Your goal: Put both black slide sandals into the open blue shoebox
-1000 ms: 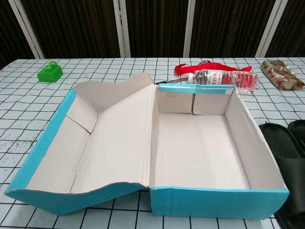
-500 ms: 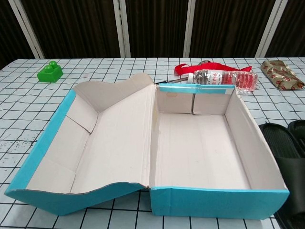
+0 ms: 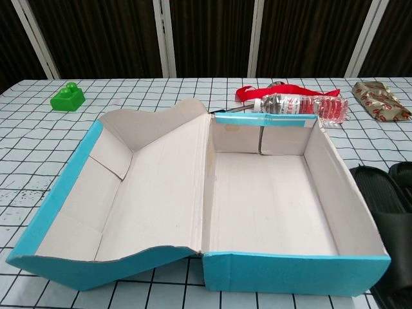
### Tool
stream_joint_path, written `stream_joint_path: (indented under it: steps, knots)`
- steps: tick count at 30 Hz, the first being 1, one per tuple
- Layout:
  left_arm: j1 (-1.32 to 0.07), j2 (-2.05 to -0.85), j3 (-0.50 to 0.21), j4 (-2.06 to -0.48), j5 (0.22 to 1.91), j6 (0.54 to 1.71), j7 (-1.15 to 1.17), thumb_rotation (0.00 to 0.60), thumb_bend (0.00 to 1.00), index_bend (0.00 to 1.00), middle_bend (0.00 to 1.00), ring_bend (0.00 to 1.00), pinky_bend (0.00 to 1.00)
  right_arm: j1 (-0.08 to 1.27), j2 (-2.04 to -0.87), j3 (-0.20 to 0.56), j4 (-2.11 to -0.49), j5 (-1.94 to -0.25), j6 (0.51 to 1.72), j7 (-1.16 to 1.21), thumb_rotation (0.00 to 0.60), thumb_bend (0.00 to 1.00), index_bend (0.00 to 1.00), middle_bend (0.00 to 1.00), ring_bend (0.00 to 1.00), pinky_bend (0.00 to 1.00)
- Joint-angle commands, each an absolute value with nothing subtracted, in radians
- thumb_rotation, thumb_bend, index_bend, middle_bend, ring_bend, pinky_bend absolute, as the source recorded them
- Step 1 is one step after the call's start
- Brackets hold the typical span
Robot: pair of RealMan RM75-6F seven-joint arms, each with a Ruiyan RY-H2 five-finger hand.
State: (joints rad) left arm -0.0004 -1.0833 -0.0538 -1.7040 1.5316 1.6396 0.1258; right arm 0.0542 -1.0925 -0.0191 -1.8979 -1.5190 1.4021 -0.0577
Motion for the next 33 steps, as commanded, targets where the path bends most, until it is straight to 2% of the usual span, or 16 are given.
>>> stream_joint_path:
  steps: [1, 8, 19, 26, 33]
  knots:
    - [0.0, -1.077, -0.062, -1.702, 1.515, 1.637, 0.109, 0.6, 0.08, 0.07, 0.0, 0.0, 0.1, 0.053, -1.083, -0.051, -1.984, -1.503, 1.368, -0.137, 0.6, 0.16, 0.12, 0.08, 0.11, 0.14]
    - [-0.003, -1.074, -0.072, -1.692, 1.492, 1.624, 0.093, 0.6, 0.08, 0.07, 0.0, 0.0, 0.1, -0.047, -1.223, -0.116, -2.006, -1.579, 1.492, -0.329, 0.6, 0.16, 0.12, 0.08, 0.11, 0.14]
    - [0.008, -1.066, -0.061, -1.704, 1.509, 1.636, 0.099, 0.6, 0.08, 0.07, 0.0, 0.0, 0.1, -0.086, -1.341, -0.174, -1.958, -1.623, 1.467, -0.448, 0.6, 0.16, 0.12, 0.07, 0.11, 0.13]
    - [0.013, -1.061, -0.062, -1.702, 1.514, 1.646, 0.089, 0.6, 0.08, 0.07, 0.0, 0.0, 0.1, -0.092, -1.395, -0.169, -1.923, -1.607, 1.444, -0.483, 0.6, 0.16, 0.12, 0.07, 0.11, 0.13]
    - [0.009, -1.064, -0.064, -1.7, 1.512, 1.638, 0.093, 0.6, 0.08, 0.07, 0.0, 0.0, 0.1, -0.077, -1.459, -0.129, -1.88, -1.559, 1.407, -0.525, 0.6, 0.16, 0.12, 0.07, 0.11, 0.13]
